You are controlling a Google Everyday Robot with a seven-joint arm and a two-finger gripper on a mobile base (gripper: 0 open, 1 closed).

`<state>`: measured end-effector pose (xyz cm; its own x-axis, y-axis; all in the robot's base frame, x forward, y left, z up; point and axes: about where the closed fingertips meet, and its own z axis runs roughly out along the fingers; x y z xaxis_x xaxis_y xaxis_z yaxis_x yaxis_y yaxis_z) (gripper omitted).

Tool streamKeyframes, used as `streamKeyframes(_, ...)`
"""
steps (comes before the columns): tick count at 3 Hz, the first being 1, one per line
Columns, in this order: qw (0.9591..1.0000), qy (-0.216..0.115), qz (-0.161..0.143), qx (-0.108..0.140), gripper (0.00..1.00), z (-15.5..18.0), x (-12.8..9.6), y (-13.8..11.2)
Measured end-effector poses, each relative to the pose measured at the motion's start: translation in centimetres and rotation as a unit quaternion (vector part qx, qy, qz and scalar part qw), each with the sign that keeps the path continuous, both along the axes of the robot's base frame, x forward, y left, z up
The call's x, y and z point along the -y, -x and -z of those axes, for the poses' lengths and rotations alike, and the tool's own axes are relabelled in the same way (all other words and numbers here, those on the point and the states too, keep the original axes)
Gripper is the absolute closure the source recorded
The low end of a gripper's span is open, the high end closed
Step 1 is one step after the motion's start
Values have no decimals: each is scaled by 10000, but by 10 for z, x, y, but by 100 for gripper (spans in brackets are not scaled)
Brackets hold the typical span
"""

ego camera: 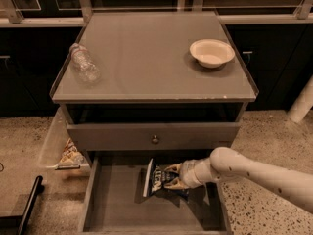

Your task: Pick blue chip bag from middle drawer and place on counter

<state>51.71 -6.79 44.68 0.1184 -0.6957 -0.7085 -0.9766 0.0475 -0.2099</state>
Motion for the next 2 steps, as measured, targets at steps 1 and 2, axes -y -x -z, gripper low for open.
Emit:
streamKeyframes(1, 9999, 4, -61, 95, 100, -39, 12, 2)
streamKeyframes(2, 9994, -1, -142, 302, 100, -68, 16, -4)
